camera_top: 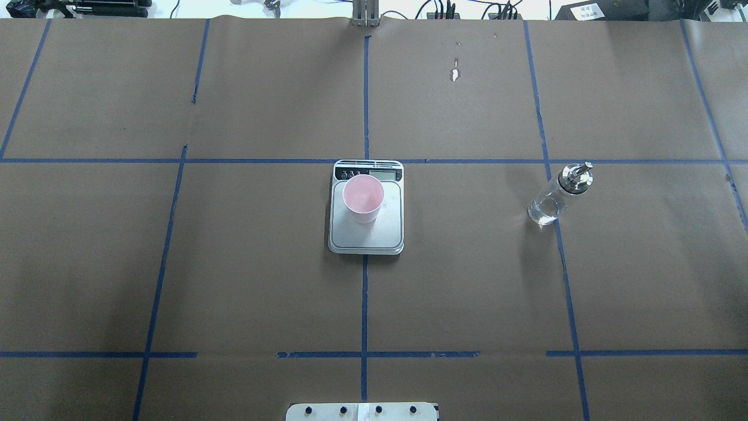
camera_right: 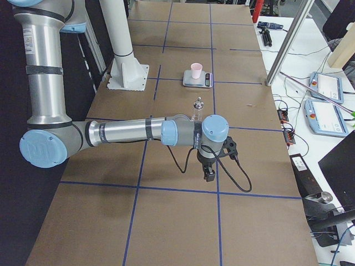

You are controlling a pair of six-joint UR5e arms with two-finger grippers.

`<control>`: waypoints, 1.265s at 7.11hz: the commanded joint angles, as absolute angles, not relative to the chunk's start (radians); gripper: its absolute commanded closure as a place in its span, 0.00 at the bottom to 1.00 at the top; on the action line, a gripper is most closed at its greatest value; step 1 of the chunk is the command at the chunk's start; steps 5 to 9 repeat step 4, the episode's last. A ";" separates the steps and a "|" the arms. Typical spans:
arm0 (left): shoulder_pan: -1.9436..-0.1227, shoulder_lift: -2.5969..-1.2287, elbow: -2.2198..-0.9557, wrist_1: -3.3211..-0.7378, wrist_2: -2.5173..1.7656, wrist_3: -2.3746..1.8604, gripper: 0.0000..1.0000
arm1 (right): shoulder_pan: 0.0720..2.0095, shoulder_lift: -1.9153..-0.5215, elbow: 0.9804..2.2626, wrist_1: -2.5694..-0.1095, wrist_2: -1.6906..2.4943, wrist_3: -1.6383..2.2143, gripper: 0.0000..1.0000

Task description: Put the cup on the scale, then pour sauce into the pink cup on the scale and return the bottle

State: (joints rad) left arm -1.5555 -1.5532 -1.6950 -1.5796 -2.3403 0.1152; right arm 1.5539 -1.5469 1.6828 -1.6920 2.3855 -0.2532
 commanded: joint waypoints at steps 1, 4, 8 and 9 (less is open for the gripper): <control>-1.555 -1.571 -1.718 -1.582 -2.342 0.115 0.00 | 1.554 -1.543 1.686 -1.692 2.384 -0.255 0.00; -1.559 -1.559 -1.727 -1.571 -2.344 0.117 0.00 | 1.554 -1.543 1.710 -1.692 2.385 -0.252 0.00; -1.559 -1.559 -1.727 -1.571 -2.344 0.117 0.00 | 1.554 -1.543 1.710 -1.692 2.385 -0.252 0.00; -1.559 -1.559 -1.727 -1.571 -2.344 0.117 0.00 | 1.554 -1.543 1.710 -1.692 2.385 -0.252 0.00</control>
